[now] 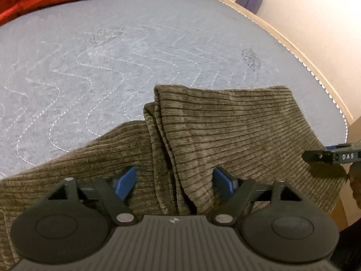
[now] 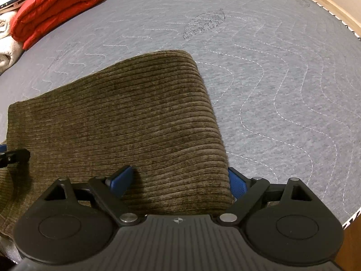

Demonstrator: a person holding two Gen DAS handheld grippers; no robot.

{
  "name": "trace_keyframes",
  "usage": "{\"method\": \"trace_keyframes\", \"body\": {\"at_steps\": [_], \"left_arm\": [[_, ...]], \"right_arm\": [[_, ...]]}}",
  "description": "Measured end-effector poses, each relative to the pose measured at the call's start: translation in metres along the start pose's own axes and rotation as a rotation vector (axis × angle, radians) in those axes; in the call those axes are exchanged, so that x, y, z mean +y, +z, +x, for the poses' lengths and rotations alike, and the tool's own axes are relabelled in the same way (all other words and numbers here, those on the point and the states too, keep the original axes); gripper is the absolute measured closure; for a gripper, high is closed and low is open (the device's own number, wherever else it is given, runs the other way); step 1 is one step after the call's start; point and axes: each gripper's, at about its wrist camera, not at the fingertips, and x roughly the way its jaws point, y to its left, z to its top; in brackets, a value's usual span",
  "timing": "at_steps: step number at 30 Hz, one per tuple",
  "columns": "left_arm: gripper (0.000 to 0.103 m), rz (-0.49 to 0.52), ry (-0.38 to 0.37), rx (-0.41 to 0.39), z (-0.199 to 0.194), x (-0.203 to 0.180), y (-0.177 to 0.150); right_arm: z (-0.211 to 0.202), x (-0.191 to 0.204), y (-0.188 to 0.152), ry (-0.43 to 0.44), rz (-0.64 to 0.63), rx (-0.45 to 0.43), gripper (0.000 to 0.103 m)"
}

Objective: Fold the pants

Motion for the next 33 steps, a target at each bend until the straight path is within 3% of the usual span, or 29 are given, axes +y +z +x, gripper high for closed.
{"method": "trace_keyframes", "body": {"at_steps": [7, 9, 11, 15, 17, 21, 24, 25, 26, 28, 31, 33], "left_arm": [[0.022, 0.004, -0.003, -0.012, 0.003, -0.003, -0.002], [0.037, 0.046, 0.033, -0.025, 0.001, -0.008, -0.005], [0.069, 0.046, 0.048, -0.035, -0.005, -0.008, -0.004], [0.089, 0.024, 0.017, -0.146, -0.041, 0.0, -0.002], [0.089, 0.017, 0.042, -0.197, -0.055, 0.008, -0.001], [0.083, -0.101, -0.003, -0.037, -0.039, 0.037, -0.006], [0.053, -0.069, 0.042, -0.06, -0.049, 0.031, -0.004], [0.041, -0.066, 0.036, -0.078, -0.056, 0.029, -0.004], [0.036, -0.075, 0.005, -0.084, -0.061, 0.029, -0.003], [0.036, -0.103, -0.049, -0.056, -0.064, 0.031, -0.007], [0.036, -0.145, -0.052, 0.084, -0.047, 0.03, -0.023], [0.038, -0.161, -0.094, 0.158, -0.032, 0.021, -0.035]], "right_arm": [[-0.003, -0.002, -0.004, 0.001, -0.004, -0.002, 0.013], [-0.003, -0.002, -0.005, 0.005, -0.006, -0.001, 0.013], [-0.004, -0.003, -0.005, 0.01, -0.005, 0.002, 0.013], [-0.007, -0.002, -0.007, 0.029, -0.008, 0.006, 0.013], [-0.009, -0.002, -0.007, 0.039, -0.016, 0.004, 0.013], [-0.012, -0.001, -0.013, 0.06, -0.033, 0.011, 0.013], [-0.009, -0.003, -0.019, 0.066, -0.045, 0.03, 0.013], [-0.008, -0.005, -0.021, 0.072, -0.043, 0.036, 0.013], [-0.008, -0.007, -0.022, 0.078, -0.039, 0.039, 0.013], [-0.011, -0.01, -0.025, 0.091, -0.029, 0.042, 0.012], [-0.014, -0.017, -0.031, 0.109, -0.016, 0.049, 0.012], [-0.018, -0.018, -0.035, 0.119, -0.006, 0.055, 0.012]]}}
